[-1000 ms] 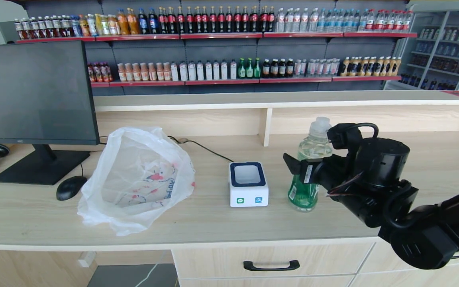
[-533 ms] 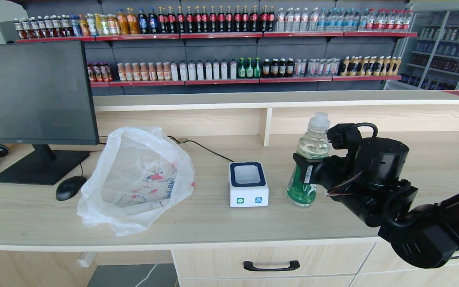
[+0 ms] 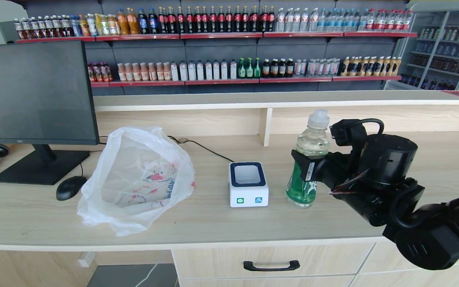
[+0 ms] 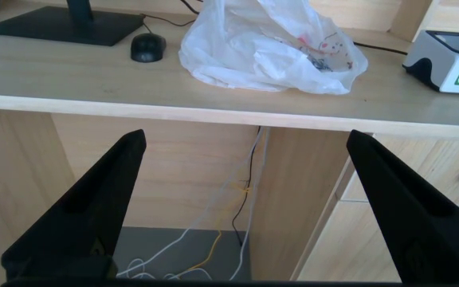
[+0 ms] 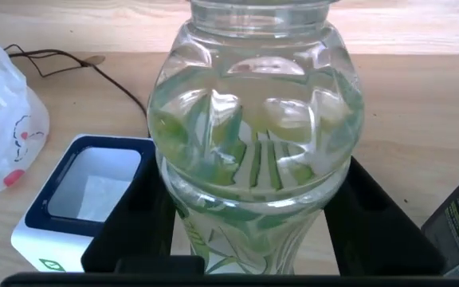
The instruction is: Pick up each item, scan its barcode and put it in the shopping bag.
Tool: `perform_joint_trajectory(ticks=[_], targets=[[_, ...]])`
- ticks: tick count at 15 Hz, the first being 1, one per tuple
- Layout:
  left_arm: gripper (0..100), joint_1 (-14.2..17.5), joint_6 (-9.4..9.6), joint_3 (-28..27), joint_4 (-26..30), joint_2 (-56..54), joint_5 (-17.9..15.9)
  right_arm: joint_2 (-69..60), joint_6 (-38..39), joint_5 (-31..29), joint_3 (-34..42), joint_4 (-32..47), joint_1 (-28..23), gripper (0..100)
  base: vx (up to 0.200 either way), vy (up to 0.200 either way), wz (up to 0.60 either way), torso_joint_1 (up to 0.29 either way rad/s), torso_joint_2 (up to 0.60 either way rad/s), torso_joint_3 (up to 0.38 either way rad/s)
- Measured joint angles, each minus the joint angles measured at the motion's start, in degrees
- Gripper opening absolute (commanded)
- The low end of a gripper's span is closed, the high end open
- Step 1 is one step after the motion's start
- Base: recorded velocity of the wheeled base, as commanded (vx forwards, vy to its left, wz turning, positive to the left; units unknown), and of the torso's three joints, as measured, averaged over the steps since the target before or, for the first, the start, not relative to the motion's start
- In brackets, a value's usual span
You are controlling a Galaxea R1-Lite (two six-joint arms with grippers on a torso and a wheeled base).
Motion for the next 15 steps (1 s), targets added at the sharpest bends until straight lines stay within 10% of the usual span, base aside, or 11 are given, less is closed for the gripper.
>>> perform_joint_trajectory(ticks=[15], targets=[[100, 0.00, 0.00, 0.00, 0.00, 0.00, 0.00, -19.80, -0.16, 12.75, 4.82, 2.58, 0.28, 0, 0.000, 0.000, 0.00, 0.000, 0.00, 0.000]])
